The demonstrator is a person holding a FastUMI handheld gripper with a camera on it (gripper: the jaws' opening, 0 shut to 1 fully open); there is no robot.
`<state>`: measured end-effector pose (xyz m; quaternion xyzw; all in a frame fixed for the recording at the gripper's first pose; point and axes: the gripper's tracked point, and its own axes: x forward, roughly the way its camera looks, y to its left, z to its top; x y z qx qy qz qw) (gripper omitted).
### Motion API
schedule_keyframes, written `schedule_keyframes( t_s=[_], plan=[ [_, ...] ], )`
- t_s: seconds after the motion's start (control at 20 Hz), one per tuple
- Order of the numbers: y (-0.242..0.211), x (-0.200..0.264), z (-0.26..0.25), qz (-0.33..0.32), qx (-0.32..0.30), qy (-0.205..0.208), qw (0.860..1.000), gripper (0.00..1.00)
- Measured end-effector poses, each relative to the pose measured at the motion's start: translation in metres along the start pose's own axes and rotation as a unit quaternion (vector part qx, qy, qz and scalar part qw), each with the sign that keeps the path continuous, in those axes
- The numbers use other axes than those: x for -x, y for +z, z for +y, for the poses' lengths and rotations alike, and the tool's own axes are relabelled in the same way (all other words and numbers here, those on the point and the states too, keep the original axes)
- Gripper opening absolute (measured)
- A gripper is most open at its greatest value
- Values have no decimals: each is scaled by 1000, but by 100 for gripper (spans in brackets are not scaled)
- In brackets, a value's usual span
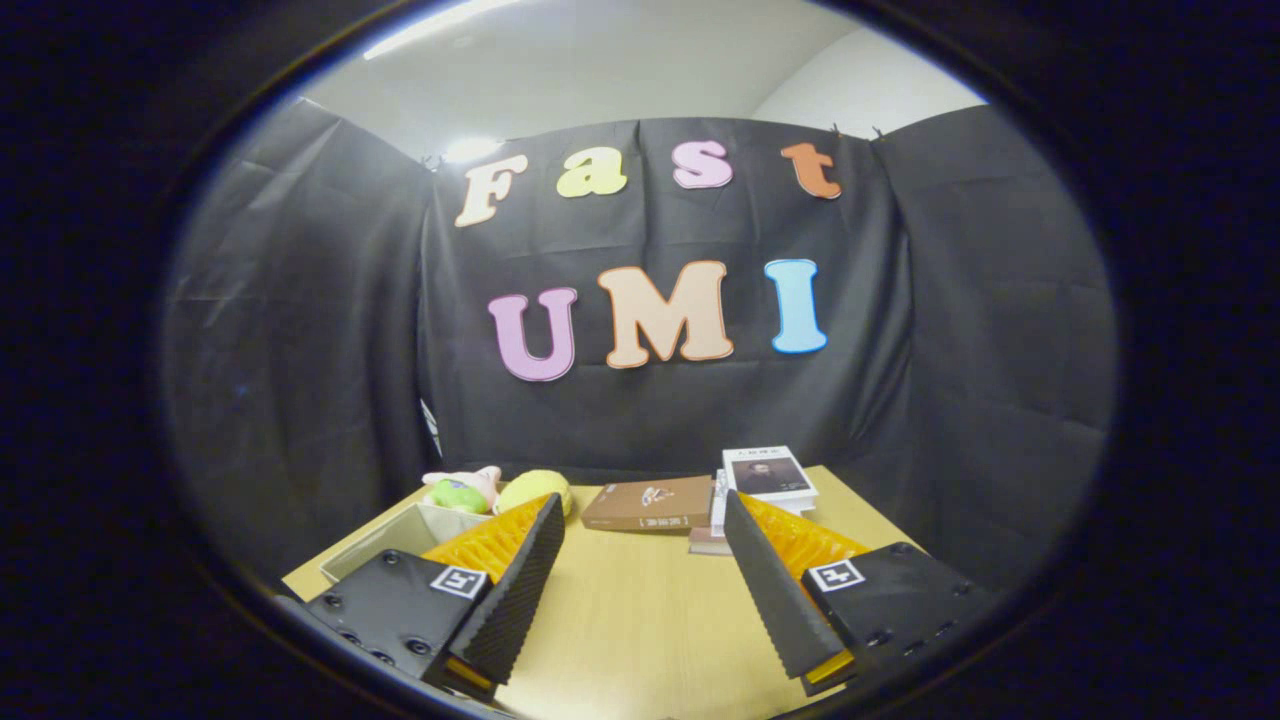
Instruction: Open the storage box then place both shoes into the box .Put the left shoe in first, then the right shoe, with the right side of both shoes facing outward in a uniform manner.
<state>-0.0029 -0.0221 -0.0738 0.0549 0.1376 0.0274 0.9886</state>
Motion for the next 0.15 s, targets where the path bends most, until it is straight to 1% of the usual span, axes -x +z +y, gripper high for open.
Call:
schedule_keyframes(
  t_s=[0.15],
  plan=[
    [7, 6, -2, -13, 2, -2, 1000, 100]
  ],
)
